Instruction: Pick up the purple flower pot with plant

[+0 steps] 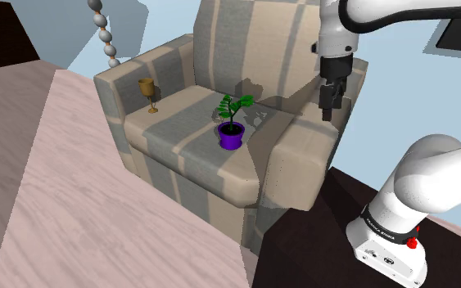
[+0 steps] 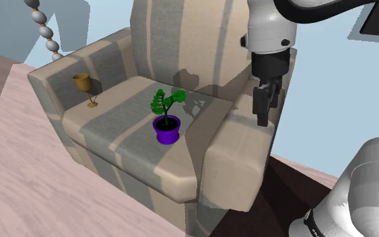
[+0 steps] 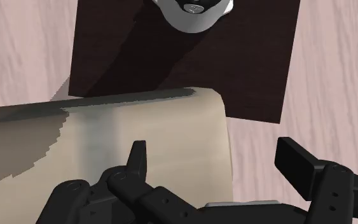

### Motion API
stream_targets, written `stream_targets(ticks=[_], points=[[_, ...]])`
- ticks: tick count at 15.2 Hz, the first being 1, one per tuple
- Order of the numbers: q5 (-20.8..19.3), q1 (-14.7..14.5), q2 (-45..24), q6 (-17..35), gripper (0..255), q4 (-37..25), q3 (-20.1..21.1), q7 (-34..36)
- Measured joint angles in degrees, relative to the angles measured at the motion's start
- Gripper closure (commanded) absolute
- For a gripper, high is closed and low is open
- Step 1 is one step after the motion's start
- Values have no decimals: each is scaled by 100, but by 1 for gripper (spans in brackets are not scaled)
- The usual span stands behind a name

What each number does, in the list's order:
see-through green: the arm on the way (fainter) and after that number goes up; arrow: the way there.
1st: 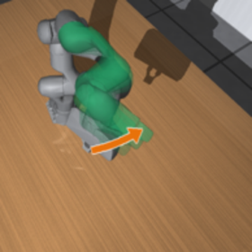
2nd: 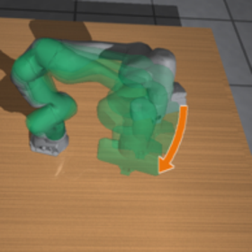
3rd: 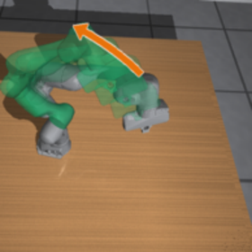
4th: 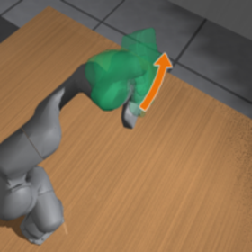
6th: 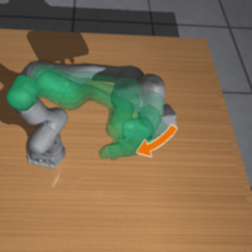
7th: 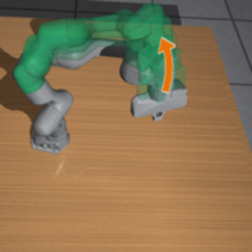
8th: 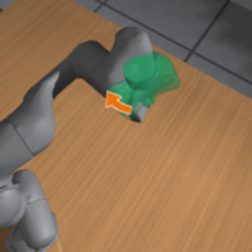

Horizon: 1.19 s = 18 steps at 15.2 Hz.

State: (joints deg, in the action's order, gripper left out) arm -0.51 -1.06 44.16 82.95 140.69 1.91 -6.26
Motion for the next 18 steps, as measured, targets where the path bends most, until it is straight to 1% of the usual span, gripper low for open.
stream_targets(ticks=[2,5,10,14,18], points=[[-8,4,-95,72,0,-32,-7,-11],[-52,24,-618,425,0,-259,-43,-69],[-119,59,-1719,1053,0,-848,-109,-178],[-155,81,-2558,1420,0,-1413,-157,-271],[-179,111,-3466,1614,0,-2226,-206,-386]])
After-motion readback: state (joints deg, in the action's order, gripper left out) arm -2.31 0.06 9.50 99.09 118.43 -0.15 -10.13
